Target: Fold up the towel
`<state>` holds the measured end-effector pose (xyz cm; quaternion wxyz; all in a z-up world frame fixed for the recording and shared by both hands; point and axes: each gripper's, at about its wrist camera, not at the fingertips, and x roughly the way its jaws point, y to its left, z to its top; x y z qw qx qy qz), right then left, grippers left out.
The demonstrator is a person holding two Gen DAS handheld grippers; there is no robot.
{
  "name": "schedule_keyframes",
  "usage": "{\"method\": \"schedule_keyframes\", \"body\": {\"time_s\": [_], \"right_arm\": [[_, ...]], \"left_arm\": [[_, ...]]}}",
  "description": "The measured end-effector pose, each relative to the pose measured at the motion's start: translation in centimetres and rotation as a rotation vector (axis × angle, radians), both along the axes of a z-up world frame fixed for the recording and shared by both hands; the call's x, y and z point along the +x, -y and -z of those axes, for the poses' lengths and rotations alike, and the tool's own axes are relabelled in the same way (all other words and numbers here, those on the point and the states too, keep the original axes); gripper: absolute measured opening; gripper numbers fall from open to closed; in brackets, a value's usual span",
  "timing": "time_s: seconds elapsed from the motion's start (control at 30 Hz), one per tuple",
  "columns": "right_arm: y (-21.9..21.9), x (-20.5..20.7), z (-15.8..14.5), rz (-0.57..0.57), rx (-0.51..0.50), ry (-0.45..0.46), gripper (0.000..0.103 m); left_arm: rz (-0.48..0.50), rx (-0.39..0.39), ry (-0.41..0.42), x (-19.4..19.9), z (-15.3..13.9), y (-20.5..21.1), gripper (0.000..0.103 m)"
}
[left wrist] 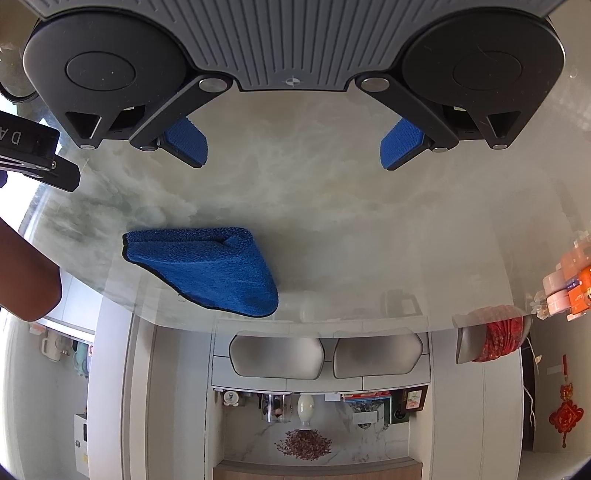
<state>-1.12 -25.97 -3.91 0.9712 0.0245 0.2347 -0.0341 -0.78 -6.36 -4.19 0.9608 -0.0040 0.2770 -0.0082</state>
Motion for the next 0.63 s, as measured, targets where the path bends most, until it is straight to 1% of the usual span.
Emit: {"method": "schedule_keyframes", "body": {"time_s": [0.43,0.63], "right_arm": [[0.16,-0.14,-0.02,0.001,0.009,0.006,0.103],[0.09,-0.15,0.02,-0.002,0.01,0.008,0.103]], "left_arm": [[0.008,0.024,0.008,-0.12,0.0,0.49,0.102],[0.013,0.016,0.014,-0.22,0.03,0.51,0.102]]}}
